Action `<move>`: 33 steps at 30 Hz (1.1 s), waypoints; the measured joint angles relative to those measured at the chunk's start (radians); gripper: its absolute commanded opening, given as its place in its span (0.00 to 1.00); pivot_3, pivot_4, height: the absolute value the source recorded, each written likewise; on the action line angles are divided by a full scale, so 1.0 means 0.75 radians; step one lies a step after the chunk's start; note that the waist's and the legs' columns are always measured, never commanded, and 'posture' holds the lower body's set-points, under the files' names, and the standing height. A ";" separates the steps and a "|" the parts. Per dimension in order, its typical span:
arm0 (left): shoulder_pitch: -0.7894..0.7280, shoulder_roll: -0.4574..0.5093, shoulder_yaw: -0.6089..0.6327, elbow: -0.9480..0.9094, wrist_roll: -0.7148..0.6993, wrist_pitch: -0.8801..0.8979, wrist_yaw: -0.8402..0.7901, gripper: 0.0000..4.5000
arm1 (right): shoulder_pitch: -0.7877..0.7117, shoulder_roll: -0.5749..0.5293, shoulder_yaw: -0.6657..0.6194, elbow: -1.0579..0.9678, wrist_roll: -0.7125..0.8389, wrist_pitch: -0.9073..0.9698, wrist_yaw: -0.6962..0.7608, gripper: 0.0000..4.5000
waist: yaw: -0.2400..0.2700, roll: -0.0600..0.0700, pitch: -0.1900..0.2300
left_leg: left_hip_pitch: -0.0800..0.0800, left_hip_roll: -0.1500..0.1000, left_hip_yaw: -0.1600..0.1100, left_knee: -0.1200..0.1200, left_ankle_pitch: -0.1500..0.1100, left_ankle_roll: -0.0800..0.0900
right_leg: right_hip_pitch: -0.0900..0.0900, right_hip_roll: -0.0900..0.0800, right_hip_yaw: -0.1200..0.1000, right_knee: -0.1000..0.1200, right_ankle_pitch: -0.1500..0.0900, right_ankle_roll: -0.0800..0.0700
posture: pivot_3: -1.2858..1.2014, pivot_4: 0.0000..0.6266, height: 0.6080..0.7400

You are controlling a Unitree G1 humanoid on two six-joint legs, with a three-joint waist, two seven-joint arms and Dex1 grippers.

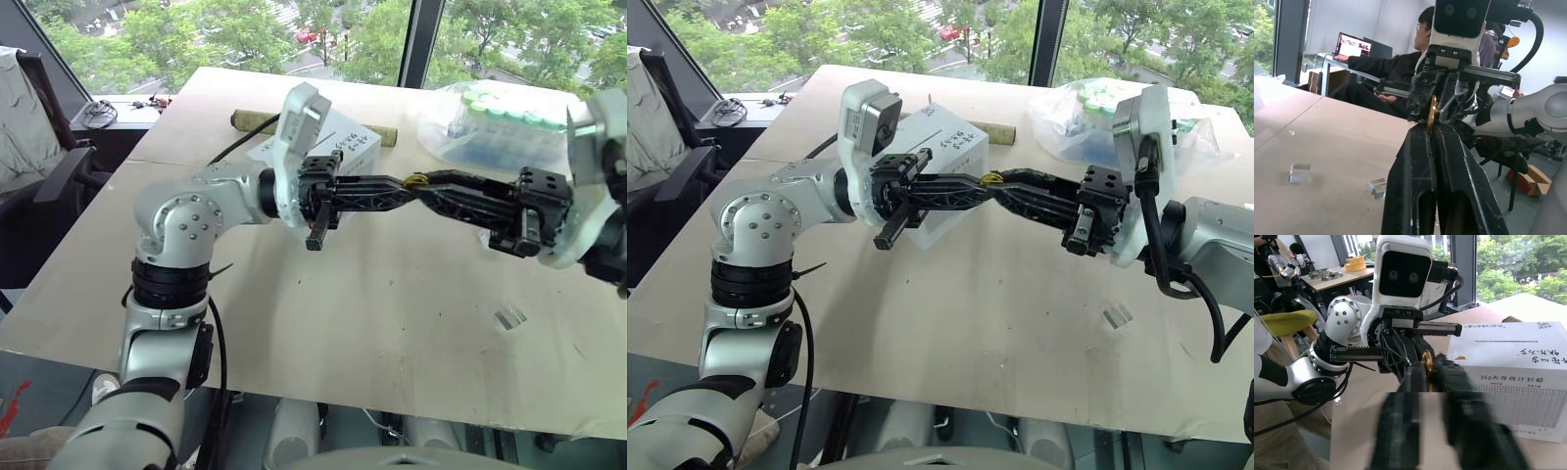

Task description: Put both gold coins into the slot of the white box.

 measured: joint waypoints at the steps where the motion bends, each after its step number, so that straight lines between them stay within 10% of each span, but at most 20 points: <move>1: 0.000 0.000 0.001 0.000 0.000 0.000 0.003 0.00 | 0.001 0.000 0.000 -0.006 0.000 -0.002 0.006 0.47 | 0.000 0.000 0.000 | 0.000 0.000 0.000 0.000 0.000 0.000 | 0.000 0.000 0.000 0.000 0.000 0.000 | 0.52 0.24 1.00; 6: 0.000 0.006 0.013 0.001 -0.002 0.000 0.030 0.00 | 0.001 0.000 0.001 -0.021 -0.003 -0.016 0.052 1.00 | 0.000 0.000 0.000 | 0.000 0.000 0.000 0.000 0.000 0.000 | 0.000 0.000 0.000 0.000 0.000 0.000 | 0.52 0.24 1.00; 20: 0.002 0.187 0.172 0.000 0.002 0.004 0.124 0.00 | 0.156 -0.122 -0.078 -0.005 -0.366 -0.043 0.227 1.00 | 0.000 0.000 0.000 | 0.000 0.000 0.000 0.000 0.000 0.000 | 0.000 0.000 0.000 0.000 -0.001 0.001 | 0.52 0.24 1.00; 25: -0.165 0.433 0.087 0.251 0.380 -0.067 0.254 0.00 | 0.168 -0.182 -0.158 -0.008 -0.472 -0.073 0.307 1.00 | 0.002 0.000 0.001 | 0.000 0.000 0.000 0.000 0.000 0.000 | -0.001 0.000 -0.001 -0.001 -0.001 0.001 | 0.52 0.24 1.00; 33: -0.441 0.456 -0.119 0.606 0.561 0.096 0.166 0.00 | 0.207 -0.123 -0.168 -0.037 -0.565 -0.114 0.298 1.00 | 0.005 -0.002 0.002 | -0.006 -0.001 -0.001 -0.001 -0.001 0.001 | -0.004 -0.001 -0.003 -0.005 -0.001 0.001 | 0.52 0.24 1.00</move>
